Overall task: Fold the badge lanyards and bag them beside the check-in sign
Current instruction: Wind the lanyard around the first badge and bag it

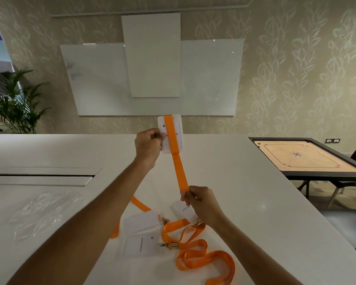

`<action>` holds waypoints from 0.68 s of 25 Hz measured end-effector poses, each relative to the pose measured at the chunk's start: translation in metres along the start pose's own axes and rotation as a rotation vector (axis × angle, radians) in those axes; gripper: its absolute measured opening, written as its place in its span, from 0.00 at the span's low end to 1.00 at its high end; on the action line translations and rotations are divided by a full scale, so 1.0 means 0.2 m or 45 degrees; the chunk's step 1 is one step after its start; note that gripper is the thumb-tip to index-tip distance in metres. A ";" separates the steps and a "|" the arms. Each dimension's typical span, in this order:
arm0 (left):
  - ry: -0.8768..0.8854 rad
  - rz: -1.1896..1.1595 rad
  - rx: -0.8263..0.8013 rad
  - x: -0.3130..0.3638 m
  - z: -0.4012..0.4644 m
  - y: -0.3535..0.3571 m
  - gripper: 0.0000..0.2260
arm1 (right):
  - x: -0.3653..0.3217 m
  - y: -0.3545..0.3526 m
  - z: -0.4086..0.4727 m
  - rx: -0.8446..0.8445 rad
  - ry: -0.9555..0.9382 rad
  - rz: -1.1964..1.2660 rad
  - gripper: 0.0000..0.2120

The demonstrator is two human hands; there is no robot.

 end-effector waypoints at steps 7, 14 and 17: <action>-0.014 0.229 0.032 -0.15 -0.06 0.01 0.07 | -0.27 -0.02 -0.14 -0.064 -0.116 -0.130 0.18; 0.263 0.520 -0.067 -0.11 -0.20 0.09 0.05 | -0.36 -0.20 -0.05 0.032 -0.005 0.277 0.14; 0.359 0.569 -0.123 -0.08 -0.24 0.13 0.07 | -0.35 -0.29 0.03 0.157 0.039 0.411 0.15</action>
Point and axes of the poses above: each hand's wrist, its own z-axis towards the middle knuckle, its own y-axis out of the palm, x = y × z, the point moved 10 cm from there along z, towards the middle knuckle, and after that the axes turned 6 degrees about y, right-handed, at the moved point
